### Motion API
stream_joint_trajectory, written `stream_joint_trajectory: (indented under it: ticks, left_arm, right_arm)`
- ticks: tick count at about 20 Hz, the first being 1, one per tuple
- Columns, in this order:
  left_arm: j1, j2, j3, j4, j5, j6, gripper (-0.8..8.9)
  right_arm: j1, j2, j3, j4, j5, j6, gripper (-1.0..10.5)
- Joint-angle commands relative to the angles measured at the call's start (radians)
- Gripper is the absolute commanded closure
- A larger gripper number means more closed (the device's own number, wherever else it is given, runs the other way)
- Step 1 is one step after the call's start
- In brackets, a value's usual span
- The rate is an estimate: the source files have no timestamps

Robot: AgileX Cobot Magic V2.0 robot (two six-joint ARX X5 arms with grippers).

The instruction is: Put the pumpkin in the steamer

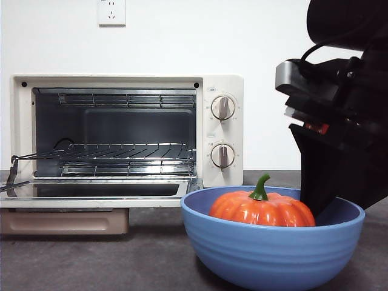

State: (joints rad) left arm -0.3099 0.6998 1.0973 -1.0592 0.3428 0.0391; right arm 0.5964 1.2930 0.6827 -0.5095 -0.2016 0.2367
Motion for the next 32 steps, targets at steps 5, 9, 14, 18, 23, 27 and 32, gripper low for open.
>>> stream_joint_trajectory:
  ticks: [5,9,14,18,23,27,32]
  left_arm:
    - [-0.002,0.006,0.007,0.006,0.001,0.022,7.98]
    - [-0.002,0.006,0.007,0.006,0.001,0.022,7.98]
    - [-0.002,0.006,0.007,0.006,0.001,0.021,7.98]
    - [-0.002,0.006,0.007,0.006,0.001,0.021,7.98]
    - [-0.002,0.006,0.007,0.006,0.001,0.021,7.98]
    - [-0.002,0.005,0.007,0.005,0.001,0.021,7.98]
    - [-0.002,0.005,0.007,0.004,0.001,0.021,7.98]
  right_arm:
    - [0.032,0.013,0.004,0.003,0.0,0.024,8.7]
    - [0.039,0.013,0.004,-0.004,0.0,0.034,9.3]
    - [0.045,0.01,0.012,0.0,-0.013,0.064,9.3]
    - [0.072,-0.007,0.093,-0.019,-0.042,0.1,9.4]
    - [0.139,0.027,0.29,-0.045,-0.032,0.167,9.4]
    - [0.152,0.18,0.471,-0.067,-0.01,0.199,9.4]
    - [0.174,0.406,0.732,-0.114,0.066,0.268,9.4]
